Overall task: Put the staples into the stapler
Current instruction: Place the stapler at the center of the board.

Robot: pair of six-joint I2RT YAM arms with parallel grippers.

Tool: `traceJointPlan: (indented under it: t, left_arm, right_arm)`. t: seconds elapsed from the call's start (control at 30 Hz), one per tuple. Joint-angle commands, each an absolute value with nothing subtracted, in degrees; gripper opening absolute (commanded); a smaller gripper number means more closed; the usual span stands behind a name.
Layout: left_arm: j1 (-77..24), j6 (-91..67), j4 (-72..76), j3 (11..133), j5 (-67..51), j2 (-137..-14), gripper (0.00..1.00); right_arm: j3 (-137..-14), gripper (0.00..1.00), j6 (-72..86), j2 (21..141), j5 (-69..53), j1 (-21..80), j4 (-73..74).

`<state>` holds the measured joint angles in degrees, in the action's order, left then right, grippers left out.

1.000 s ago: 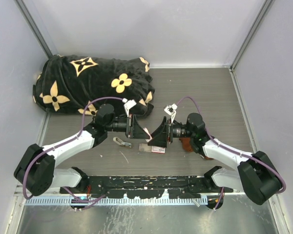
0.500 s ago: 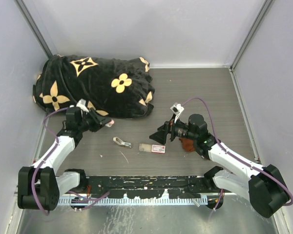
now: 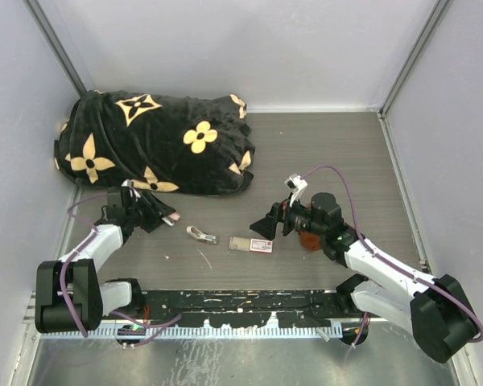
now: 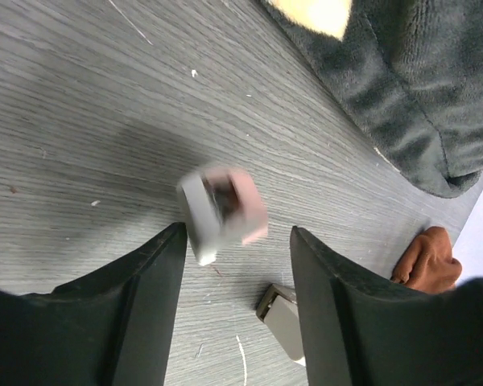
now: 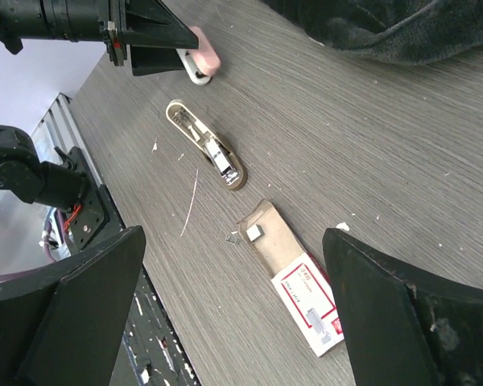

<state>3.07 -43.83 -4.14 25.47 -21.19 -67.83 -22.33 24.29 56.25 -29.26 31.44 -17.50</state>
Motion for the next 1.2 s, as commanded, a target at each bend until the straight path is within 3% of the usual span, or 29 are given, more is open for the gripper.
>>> traceJointPlan:
  t: [0.0, 0.33, 0.57, 0.73, 1.0, 1.17]
  left_arm:
    - [4.6, -41.5, -2.8, 26.0, -21.0, -67.1, 0.6]
    - [5.4, -33.0, -14.9, 29.0, -12.9, -55.6, 0.86]
    - [-5.5, -31.8, -17.6, 30.0, -17.7, -47.9, 0.81]
    - [-15.7, -31.6, -17.8, 30.8, -19.0, -52.0, 0.8]
    - [-21.8, -28.3, -20.0, 33.5, -12.3, -57.4, 0.78]
    - [-25.6, -28.4, -19.7, 34.1, -8.5, -58.9, 0.65]
  right_arm:
    - [-22.4, 0.98, 23.6, 54.2, -27.4, 31.6, -19.0]
    - [-22.5, 0.98, 22.6, 51.8, -24.3, 31.6, -16.1]
    - [-22.3, 0.97, 24.4, 51.9, -20.5, 31.6, -16.3]
    - [-22.0, 0.95, 26.8, 52.3, -19.6, 31.6, -17.9]
    - [-21.1, 0.94, 28.7, 53.0, -21.5, 31.6, -18.8]
    - [-20.1, 0.92, 28.8, 53.2, -21.0, 31.7, -19.8]
